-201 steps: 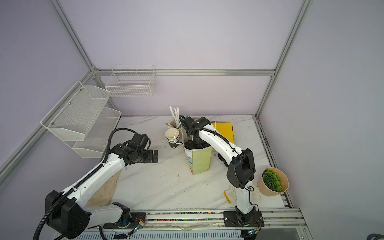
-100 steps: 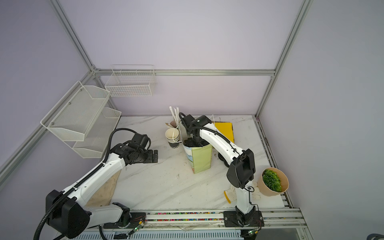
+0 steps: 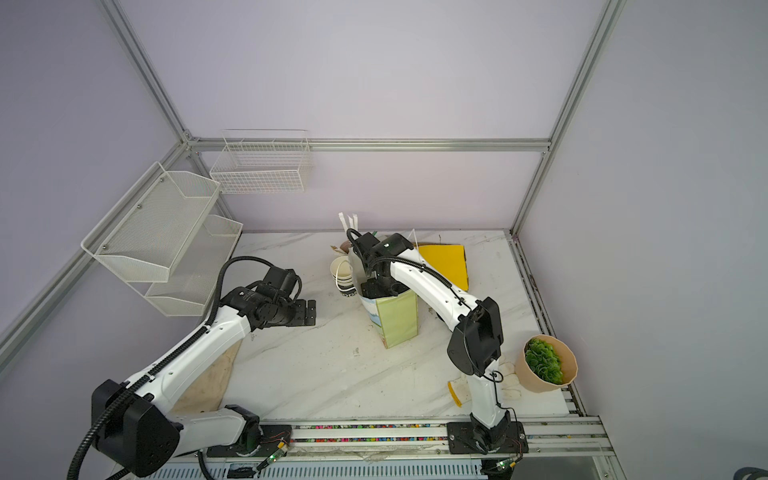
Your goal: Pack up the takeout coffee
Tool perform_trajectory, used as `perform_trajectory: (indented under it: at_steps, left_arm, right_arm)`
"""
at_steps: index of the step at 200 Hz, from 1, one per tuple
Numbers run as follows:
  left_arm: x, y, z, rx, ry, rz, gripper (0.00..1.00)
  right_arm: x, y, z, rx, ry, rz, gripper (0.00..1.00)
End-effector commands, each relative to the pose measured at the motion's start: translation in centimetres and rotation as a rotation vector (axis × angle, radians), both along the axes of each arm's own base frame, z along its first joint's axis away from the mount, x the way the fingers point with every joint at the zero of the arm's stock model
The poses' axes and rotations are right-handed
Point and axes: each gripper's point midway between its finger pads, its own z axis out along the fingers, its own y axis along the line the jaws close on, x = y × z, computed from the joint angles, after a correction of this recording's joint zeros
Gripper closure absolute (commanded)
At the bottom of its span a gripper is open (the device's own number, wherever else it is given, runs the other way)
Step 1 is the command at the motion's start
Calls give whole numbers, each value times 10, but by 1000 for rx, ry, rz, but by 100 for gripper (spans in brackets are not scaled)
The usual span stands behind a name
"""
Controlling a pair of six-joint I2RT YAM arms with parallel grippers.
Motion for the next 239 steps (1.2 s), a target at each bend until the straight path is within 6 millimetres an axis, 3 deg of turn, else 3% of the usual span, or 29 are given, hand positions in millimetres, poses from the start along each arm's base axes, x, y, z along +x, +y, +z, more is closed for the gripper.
perform_trajectory:
  at_steps: [1, 90, 160, 181, 239]
  left_arm:
    - [20, -7, 41, -48, -97, -5, 0]
    - [18, -22, 57, -134, -152, -55, 0]
    - [14, -38, 77, -197, -231, -92, 0]
    - [12, -41, 80, -201, -248, -97, 0]
    - [13, -43, 72, -181, -235, -105, 0]
  right_arm:
    - [3, 1, 5, -10, -21, 9, 3]
    - [4, 17, 10, 64, -55, 36, 3]
    - [0, 15, 4, 46, -102, 23, 3]
    - [6, 11, 10, 34, -145, 0, 3]
    - [17, 19, 18, 92, -205, -31, 3]
